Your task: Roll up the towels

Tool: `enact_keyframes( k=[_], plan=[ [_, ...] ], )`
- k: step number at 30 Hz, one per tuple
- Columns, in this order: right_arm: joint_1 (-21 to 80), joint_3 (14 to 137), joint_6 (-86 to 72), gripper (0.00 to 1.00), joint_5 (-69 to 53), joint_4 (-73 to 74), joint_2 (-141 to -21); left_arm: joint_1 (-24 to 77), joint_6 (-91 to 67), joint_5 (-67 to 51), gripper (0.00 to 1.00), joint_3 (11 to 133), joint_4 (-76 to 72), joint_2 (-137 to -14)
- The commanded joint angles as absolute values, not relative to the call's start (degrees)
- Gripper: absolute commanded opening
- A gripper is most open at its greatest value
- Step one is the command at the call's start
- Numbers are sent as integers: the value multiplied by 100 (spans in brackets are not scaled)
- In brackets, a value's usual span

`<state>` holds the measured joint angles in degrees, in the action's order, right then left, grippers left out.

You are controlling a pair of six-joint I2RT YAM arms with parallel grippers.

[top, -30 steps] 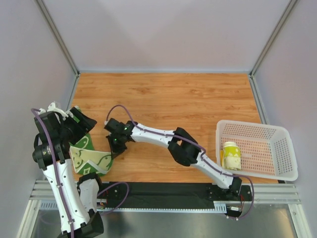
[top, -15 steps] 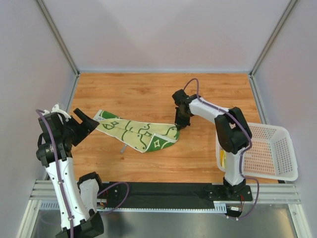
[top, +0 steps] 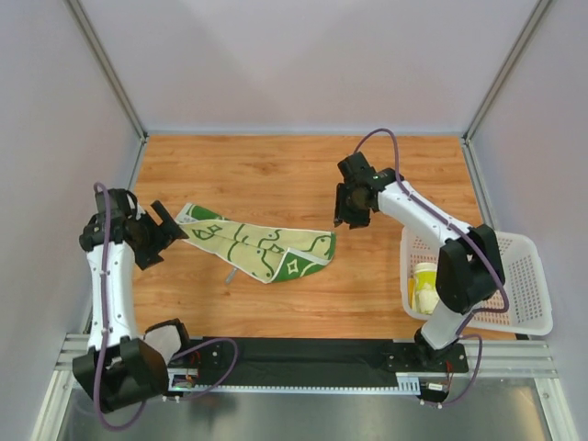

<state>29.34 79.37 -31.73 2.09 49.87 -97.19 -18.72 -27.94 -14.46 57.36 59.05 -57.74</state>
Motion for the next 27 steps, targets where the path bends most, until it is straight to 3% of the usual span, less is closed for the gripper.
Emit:
enact_keyframes(
  k=[1, 13, 27],
  plan=[
    [2856, 7910, -3032, 45, 141, 4843, -10089, -1837, -2751, -1178, 95, 5827, 5616, -6223],
    [2821, 8253, -2874, 42, -167, 4808, -10863, -1828, -3041, -765, 93, 6600, 4624, -8374],
    [2821, 8130, -2628, 40, -228, 4913, -10547, -1406, -3559, -466, 79, 7505, 4105, -9913]
  ],
)
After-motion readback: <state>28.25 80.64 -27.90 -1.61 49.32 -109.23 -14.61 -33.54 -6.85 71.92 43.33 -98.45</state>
